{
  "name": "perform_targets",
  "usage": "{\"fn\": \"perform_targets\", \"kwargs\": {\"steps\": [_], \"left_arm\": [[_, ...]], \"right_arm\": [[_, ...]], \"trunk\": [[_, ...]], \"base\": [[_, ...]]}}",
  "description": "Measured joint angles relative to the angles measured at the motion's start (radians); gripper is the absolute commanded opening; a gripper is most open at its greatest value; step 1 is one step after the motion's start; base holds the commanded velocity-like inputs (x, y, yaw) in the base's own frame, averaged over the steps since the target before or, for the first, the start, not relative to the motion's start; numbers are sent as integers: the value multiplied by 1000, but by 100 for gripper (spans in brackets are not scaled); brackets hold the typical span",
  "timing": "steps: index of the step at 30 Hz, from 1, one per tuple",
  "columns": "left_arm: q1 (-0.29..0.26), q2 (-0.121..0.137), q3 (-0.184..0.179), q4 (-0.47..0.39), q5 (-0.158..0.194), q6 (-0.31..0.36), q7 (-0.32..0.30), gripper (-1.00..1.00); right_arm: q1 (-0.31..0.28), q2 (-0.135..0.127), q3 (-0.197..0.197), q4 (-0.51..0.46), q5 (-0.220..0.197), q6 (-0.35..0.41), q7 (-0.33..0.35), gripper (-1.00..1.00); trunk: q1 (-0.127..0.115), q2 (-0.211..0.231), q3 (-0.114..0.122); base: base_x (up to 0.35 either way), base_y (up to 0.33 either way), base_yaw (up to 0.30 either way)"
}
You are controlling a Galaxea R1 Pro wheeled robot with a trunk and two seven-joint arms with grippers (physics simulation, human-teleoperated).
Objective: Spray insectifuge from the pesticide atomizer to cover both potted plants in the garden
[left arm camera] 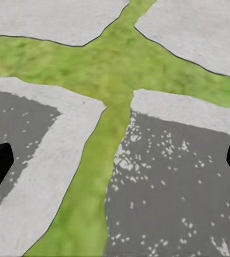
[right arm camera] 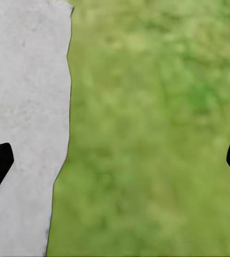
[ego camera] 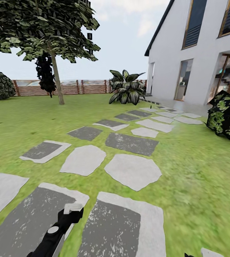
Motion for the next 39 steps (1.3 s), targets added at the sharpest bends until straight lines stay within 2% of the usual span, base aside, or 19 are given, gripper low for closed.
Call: {"fn": "perform_targets", "kwargs": {"steps": [22, 34, 39], "left_arm": [[0, 0, 1, 0, 0, 0, 0, 100], [0, 0, 1, 0, 0, 0, 0, 100], [0, 0, 0, 1, 0, 0, 0, 100]], "right_arm": [[0, 0, -2, -1, -7, 2, -1, 100], [0, 0, -1, -1, -1, 2, 1, 100], [0, 0, -1, 0, -2, 2, 1, 100]], "trunk": [[0, 0, 0], [0, 0, 0], [0, 0, 0]], "base": [[336, 0, -4], [336, 0, -221], [336, 0, -77]]}}
